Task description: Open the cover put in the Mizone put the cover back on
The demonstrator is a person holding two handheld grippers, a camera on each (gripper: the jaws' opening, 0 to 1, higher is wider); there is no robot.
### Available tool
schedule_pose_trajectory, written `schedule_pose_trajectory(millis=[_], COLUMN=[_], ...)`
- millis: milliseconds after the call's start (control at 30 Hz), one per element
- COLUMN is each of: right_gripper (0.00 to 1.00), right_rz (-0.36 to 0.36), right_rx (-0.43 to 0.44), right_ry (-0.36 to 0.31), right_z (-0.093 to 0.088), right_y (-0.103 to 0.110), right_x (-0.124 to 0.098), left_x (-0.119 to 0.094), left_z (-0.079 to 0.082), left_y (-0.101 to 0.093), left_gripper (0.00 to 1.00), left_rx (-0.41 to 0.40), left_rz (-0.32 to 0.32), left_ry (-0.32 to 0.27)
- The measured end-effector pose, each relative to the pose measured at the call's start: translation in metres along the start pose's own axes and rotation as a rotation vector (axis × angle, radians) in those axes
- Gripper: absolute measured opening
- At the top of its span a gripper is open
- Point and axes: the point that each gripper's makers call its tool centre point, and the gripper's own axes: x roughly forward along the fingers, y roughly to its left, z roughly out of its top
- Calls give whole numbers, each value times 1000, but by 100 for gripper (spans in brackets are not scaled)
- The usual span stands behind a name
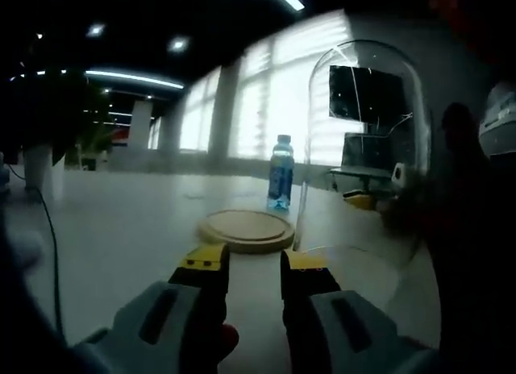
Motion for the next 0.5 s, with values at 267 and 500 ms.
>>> schedule_pose_trajectory(millis=[267,500], right_gripper=[13,6], right_rz=[-78,-132], right_rx=[95,62], right_ry=[0,-13], right_z=[4,33], right_y=[-27,-58], right_x=[12,41], left_x=[-1,0], left_z=[2,0], left_y=[3,2], left_gripper=[19,19], left_rx=[-19,-17], left_rz=[5,2], left_ry=[-12,-3])
